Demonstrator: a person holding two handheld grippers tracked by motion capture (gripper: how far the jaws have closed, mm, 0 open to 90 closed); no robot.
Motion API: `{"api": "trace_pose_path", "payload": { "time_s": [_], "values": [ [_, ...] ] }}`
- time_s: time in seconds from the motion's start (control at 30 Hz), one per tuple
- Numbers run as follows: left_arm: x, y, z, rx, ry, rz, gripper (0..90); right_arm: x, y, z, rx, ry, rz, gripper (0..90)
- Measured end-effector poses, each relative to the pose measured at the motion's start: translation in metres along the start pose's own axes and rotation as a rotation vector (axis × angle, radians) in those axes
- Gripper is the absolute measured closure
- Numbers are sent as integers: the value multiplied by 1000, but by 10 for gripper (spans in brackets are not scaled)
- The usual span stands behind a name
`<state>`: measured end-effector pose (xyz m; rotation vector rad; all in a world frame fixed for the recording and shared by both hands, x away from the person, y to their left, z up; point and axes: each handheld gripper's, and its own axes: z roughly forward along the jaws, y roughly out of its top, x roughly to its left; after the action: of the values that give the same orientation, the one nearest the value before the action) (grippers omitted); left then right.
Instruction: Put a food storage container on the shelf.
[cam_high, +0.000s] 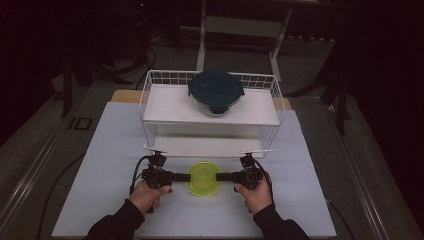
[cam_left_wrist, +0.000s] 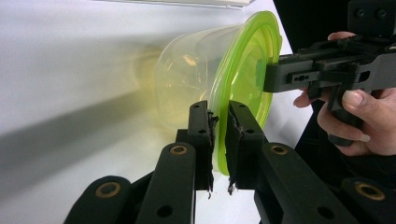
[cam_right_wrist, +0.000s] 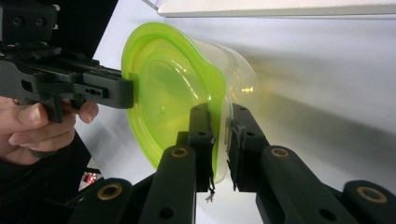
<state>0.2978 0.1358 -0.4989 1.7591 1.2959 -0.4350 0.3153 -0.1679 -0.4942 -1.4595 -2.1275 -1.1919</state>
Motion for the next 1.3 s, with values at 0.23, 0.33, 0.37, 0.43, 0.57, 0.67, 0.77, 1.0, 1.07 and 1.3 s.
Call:
{"api": "trace_pose_path", "payload": {
  "time_s": [0.23, 0.33, 0.37, 0.43, 0.57, 0.67, 0.77, 1.0, 1.07, 1.3],
  "values": [
    [-5, 3, -5, -12, -20, 16, 804, 10, 1, -9, -27, -13, -38, 807],
    [-6, 4, -7, -15, -30, 11, 804, 13, 3, -12, -30, -18, -42, 807],
    [-7, 5, -8, -17, -41, 10, 805, 14, 4, -13, -32, -15, -41, 807],
    [-7, 5, -9, -15, -45, 11, 805, 16, 4, -15, -34, -10, -44, 807],
    [-10, 8, -14, -17, -72, 17, 806, 21, 5, -22, -39, -3, -62, 807],
    [-12, 10, -18, -21, -94, 16, 809, 24, 8, -27, -41, 13, -64, 805],
    [-16, 13, -21, -25, -98, 26, 809, 28, 11, -31, -45, 16, -70, 805],
    [-26, 21, -32, -45, -133, 29, 810, 39, 18, -44, -57, 35, -82, 805],
    [-30, 25, -36, -52, -139, 37, 810, 44, 22, -51, -67, 45, -88, 807],
    [-49, 41, -52, -72, -150, 70, 811, 62, 37, -71, -87, 58, -118, 815]
  ]
}}
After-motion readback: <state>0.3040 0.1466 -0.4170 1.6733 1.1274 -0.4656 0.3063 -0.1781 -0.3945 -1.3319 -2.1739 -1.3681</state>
